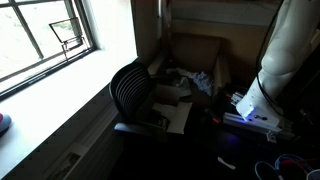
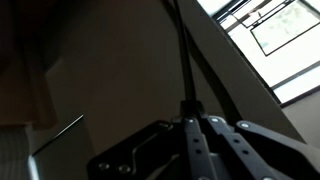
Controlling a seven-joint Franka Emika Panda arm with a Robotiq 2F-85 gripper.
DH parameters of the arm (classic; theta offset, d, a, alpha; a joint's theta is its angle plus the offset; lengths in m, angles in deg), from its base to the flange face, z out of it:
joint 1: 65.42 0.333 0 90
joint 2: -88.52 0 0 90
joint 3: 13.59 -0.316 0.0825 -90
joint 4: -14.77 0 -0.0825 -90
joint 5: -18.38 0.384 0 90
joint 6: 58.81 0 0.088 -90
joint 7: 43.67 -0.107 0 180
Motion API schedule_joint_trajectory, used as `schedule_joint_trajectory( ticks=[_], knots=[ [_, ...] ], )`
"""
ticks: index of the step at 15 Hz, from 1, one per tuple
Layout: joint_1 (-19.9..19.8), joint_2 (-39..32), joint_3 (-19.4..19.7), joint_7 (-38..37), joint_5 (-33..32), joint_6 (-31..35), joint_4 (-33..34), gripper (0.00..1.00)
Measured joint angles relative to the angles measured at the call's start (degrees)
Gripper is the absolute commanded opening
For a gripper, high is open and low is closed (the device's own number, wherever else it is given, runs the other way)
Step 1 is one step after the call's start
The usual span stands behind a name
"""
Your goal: Take the belt from the couch, hang it on the chair, then put it back on the couch
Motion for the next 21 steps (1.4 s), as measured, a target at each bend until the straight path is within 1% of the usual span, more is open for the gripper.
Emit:
schedule_joint_trajectory(
  ticks=[1, 5, 6, 8, 11, 13, 15, 16, 18, 19, 21],
  knots=[
    [-0.02, 0.14, 0.30, -1.08, -2.99, 2.60, 0.19, 0.04],
    [0.08, -0.17, 0.38, -1.64, -3.47, 2.82, 0.31, 0.04],
    [0.09, -0.21, 0.38, -1.64, -3.47, 2.82, 0.29, 0.01],
    [-0.06, -0.28, 0.36, -1.98, -4.49, 2.89, 0.29, 0.01],
    [-1.32, -2.04, 2.07, -6.34, -13.96, 6.07, 0.19, 0.01],
    [-3.52, -4.22, 3.31, -8.04, -19.87, 9.00, 0.12, 0.01],
    [-4.92, -6.47, 5.45, -11.92, -27.65, 11.14, -0.24, 0.01],
    [-4.96, -7.52, 7.05, -14.92, -32.36, 11.30, -0.64, 0.01],
    [-4.83, -9.05, 9.06, -19.74, -39.73, 9.23, -2.22, 0.01],
    [-4.84, -9.43, 9.23, -20.80, -41.71, 7.14, -3.29, 0.04],
    [-4.84, -9.69, 8.75, -21.11, -42.57, 2.59, -4.72, 0.04]
  ],
)
